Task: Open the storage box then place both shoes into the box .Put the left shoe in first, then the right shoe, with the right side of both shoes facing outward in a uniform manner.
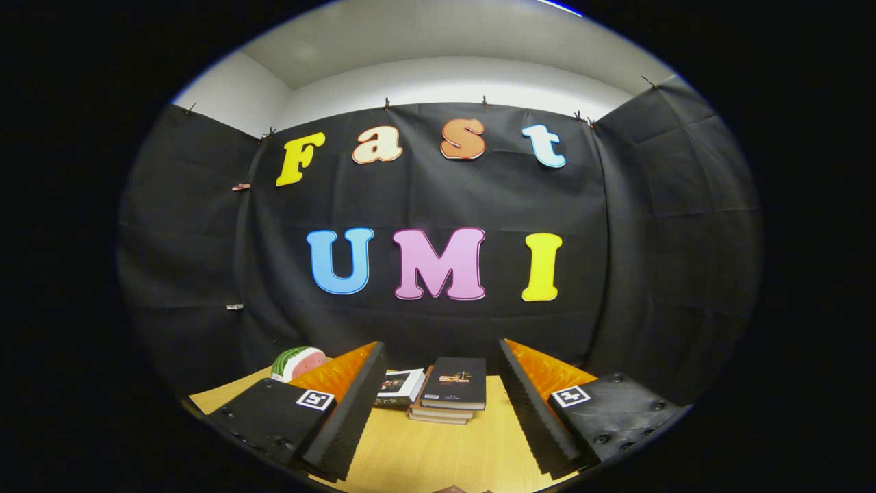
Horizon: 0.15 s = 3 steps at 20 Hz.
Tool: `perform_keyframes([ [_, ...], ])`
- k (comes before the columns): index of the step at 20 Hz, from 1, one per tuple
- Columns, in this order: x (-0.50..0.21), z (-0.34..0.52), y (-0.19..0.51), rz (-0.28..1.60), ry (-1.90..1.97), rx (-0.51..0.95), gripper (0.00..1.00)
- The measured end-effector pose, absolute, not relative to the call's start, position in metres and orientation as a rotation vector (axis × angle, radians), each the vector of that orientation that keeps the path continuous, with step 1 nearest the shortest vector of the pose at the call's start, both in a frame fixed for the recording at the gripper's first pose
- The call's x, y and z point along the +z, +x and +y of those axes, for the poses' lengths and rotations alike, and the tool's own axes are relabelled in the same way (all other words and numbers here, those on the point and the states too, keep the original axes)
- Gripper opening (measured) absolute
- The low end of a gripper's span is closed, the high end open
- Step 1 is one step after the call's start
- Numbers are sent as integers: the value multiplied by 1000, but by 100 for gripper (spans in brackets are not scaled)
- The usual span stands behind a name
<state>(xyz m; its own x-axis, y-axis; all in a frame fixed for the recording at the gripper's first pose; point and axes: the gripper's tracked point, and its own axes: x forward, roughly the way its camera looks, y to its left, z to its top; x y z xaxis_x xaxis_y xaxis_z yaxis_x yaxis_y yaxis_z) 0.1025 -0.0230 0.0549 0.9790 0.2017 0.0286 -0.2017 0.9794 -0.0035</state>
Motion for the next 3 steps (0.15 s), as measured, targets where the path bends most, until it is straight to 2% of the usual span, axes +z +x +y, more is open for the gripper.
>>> perform_keyframes([
  [3, 47, -44, 105, -35, 1, 159, 99],
])
